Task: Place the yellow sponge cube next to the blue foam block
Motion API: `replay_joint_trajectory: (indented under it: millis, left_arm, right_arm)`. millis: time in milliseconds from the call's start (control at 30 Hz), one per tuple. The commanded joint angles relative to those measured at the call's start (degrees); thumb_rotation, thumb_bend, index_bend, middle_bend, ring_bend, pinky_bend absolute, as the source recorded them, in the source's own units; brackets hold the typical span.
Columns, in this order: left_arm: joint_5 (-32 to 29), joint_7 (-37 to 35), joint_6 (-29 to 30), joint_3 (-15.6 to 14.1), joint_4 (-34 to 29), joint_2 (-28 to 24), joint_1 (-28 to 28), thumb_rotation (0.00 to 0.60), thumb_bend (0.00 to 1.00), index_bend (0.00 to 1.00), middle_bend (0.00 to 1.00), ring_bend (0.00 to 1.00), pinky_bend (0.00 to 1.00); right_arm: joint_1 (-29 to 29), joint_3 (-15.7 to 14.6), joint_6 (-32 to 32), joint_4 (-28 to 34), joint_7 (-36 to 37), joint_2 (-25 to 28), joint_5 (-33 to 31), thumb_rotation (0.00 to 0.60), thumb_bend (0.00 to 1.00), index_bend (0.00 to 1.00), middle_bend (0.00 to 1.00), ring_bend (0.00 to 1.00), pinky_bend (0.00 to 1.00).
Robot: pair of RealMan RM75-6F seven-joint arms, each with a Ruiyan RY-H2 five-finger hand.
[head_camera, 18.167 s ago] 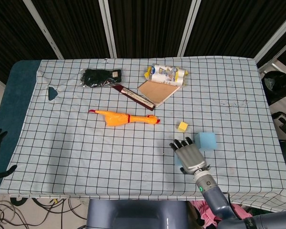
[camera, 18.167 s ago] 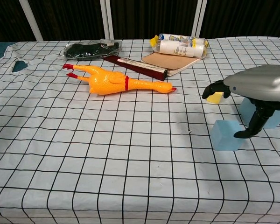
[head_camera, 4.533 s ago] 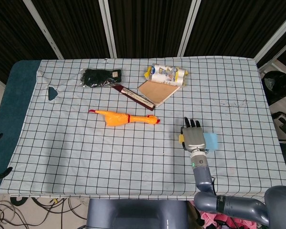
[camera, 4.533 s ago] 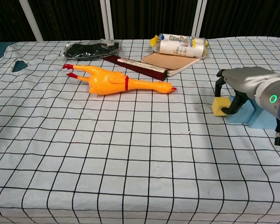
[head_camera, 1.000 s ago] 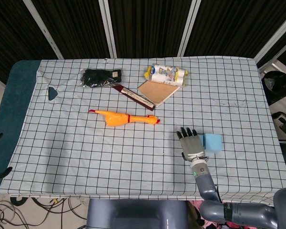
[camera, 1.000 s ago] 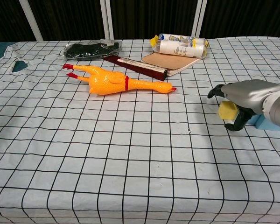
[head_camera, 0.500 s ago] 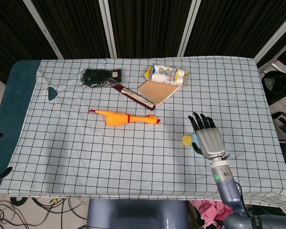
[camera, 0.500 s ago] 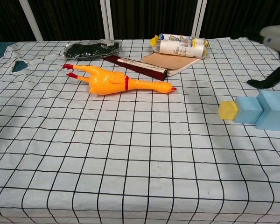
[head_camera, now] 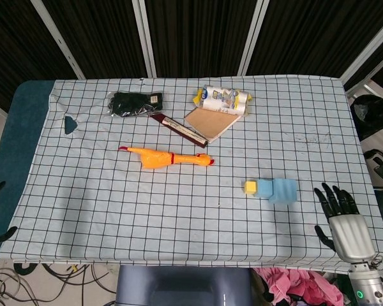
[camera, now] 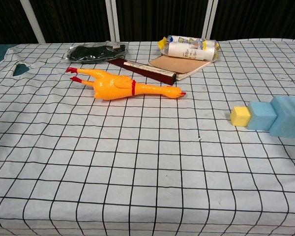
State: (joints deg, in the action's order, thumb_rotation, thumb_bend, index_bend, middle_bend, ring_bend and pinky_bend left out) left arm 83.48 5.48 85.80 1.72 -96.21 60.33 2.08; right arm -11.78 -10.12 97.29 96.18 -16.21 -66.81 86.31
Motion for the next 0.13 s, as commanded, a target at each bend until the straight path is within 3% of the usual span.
replay_joint_trajectory:
  millis: [33, 133]
  left_arm:
    - [0.0, 0.3, -0.2, -0.1, -0.1, 0.2, 0.1, 0.6, 0.14, 0.09, 0.03, 0.0, 0.0]
    - [0.2, 0.8, -0.3, -0.3, -0.2, 0.4, 0.2, 0.6, 0.14, 0.09, 0.03, 0.0, 0.0]
  right_arm:
    - [1.8, 0.4, 1.8, -2.3, 0.6, -0.8, 1.0, 0.6, 0.25, 0.05, 0.0, 0.03, 0.09]
    - [2.5, 1.4, 1.5, -3.9, 1.6, -1.5, 0.3, 0.6, 0.25, 0.05, 0.0, 0.03, 0.09]
